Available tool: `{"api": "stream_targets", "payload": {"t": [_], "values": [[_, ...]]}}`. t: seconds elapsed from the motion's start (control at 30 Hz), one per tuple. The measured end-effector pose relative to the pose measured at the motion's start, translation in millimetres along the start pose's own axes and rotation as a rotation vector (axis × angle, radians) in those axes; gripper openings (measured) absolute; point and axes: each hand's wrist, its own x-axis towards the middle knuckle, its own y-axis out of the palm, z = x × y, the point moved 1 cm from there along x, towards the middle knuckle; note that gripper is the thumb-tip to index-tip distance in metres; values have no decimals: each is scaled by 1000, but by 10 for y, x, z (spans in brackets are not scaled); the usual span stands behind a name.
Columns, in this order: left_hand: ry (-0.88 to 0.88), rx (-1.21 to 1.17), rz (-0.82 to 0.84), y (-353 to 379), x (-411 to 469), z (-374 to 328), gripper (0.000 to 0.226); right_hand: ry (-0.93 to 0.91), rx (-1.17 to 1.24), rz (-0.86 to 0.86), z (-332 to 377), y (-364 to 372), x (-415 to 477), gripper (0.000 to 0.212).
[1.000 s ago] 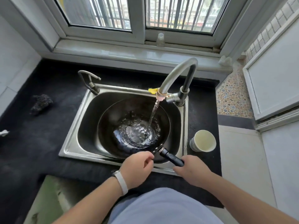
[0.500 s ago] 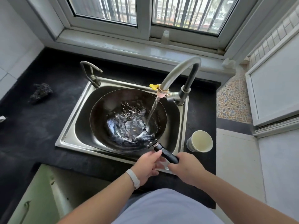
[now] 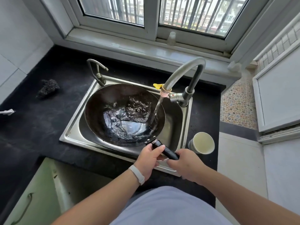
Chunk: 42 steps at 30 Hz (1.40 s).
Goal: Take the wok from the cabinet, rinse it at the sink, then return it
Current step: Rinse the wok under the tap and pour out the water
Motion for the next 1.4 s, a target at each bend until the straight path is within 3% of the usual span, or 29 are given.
{"api": "stream_targets", "payload": {"t": [0.37,1.03,1.2,1.4], "values": [[91,84,-110,-100,-55,6,8,2,65,126,184,-23,-75,22],[27,130,-155,-140,-134,170,13,94,213,266,97,100,-159,20],[-1,156,-157,-142,-131,223,11,68,187,240,28,142,-180,16],[-30,103,-88,-69,-132,230,10,-39,19,84,-85,181,-190,8]]}}
